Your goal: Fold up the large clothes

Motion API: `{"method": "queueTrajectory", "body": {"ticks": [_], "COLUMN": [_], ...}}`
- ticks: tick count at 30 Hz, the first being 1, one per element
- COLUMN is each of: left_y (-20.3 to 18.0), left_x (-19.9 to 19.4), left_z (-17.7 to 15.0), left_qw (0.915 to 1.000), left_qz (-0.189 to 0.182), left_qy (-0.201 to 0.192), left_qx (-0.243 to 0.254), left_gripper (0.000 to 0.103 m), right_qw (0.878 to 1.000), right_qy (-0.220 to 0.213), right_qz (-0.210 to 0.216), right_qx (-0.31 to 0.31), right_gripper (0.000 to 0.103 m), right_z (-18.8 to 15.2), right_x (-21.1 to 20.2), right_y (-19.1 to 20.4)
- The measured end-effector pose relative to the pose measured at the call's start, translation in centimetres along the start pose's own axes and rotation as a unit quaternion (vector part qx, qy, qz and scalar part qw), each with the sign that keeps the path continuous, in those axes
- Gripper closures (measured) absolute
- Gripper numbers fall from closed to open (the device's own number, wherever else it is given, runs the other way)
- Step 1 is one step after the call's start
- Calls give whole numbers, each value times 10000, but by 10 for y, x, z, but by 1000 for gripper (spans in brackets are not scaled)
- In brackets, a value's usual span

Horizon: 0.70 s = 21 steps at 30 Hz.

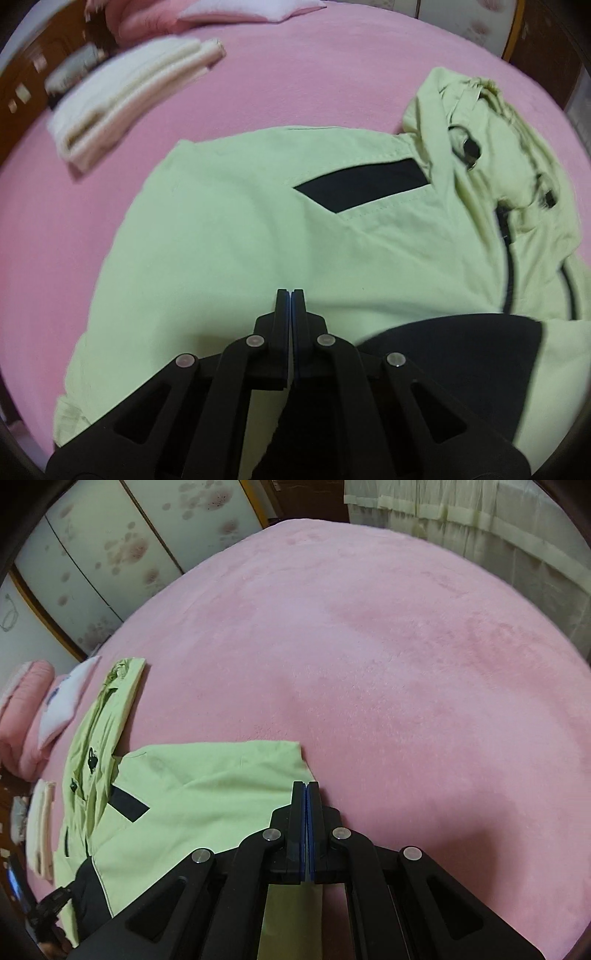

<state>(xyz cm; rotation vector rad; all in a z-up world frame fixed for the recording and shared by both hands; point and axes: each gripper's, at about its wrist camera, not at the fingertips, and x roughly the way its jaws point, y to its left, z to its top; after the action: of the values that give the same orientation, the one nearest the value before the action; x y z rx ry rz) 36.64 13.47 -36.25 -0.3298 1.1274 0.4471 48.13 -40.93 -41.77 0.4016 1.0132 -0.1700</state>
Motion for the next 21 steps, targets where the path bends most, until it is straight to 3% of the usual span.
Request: {"method": "queueTrajectory", "body": {"ticks": [3,7,11,15,18,21], "left_y": [15,33,37,27,17,12], "left_x": [-6,-16,-27,-25,-10,-9], "left_z": [0,-1,0,1,-7,-11], "left_qw": [9948,9814,9692,9666,9655,9693], "left_qz": [-920,-1805,-2355,-2352,-2087,-1837], "left_qy": [384,548,647,1011,1424,1277], "left_qx": [-203,-348,-310,119,637,1024], "left_gripper": [99,74,55,52,52,72], "right_qw": [9999,9997,9997,9997,9993,9992], "right_qy": [-73,-143,-101,142,301,324], "right_qz": [37,172,213,218,226,224], "right_qx": [146,141,-31,-6,67,92], "right_gripper": [97,97,95,95,95,95], "right_z": [-7,-30,-66,-108,-140,-164], "right_x": [-15,-34,-53,-72,-84,-95], "right_y": [18,53,93,117,130,139]}}
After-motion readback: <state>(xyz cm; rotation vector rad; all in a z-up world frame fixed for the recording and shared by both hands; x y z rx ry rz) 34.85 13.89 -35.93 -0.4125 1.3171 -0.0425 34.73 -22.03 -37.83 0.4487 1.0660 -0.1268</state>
